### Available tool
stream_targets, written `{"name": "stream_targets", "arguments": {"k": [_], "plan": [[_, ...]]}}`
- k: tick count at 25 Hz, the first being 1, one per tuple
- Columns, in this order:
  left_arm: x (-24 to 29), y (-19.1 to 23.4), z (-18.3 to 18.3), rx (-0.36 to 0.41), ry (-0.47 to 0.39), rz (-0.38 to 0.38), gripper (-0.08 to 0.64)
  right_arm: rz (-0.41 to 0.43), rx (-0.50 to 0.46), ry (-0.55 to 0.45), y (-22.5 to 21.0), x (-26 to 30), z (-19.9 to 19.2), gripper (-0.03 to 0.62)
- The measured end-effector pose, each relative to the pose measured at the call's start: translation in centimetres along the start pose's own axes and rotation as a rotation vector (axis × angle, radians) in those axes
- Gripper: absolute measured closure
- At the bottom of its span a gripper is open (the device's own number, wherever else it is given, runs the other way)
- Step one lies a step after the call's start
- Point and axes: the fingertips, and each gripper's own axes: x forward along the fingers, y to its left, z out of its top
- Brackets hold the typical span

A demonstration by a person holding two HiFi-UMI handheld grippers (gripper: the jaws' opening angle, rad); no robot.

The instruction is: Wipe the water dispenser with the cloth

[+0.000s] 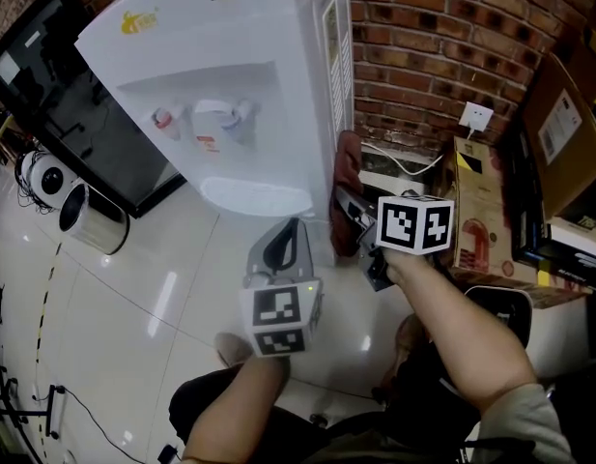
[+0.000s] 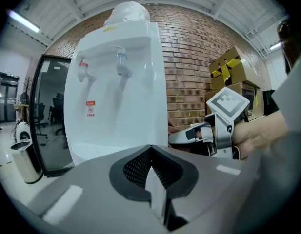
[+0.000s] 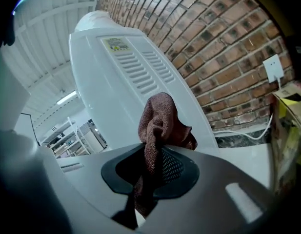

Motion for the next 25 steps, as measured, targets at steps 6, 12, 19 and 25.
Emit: {"name": "stream_targets", "arguments": {"k": [6, 12, 19, 25], "plan": [[1.1, -0.3, -1.4, 0.019, 0.020, 0.003, 0.560, -0.059, 0.009, 0.093, -1.8, 0.8, -2.9, 0.523], [2.8, 0.3, -3.7, 0.014, 0.064, 0.031, 0.560, -0.120, -0.061, 0.205, -3.9, 1.7, -6.6, 0.522], [4.4, -0.7, -9.4, 0.019, 0.174, 0.030, 0.560, -0.201, -0.124, 0.302, -7.6, 3.3, -10.7, 0.522], [5.8, -0.3, -15.8, -0.010, 0.320, 0.020, 0.560, -0.239, -0.204, 0.429, -10.2, 4.5, -15.1, 0.520]]}}
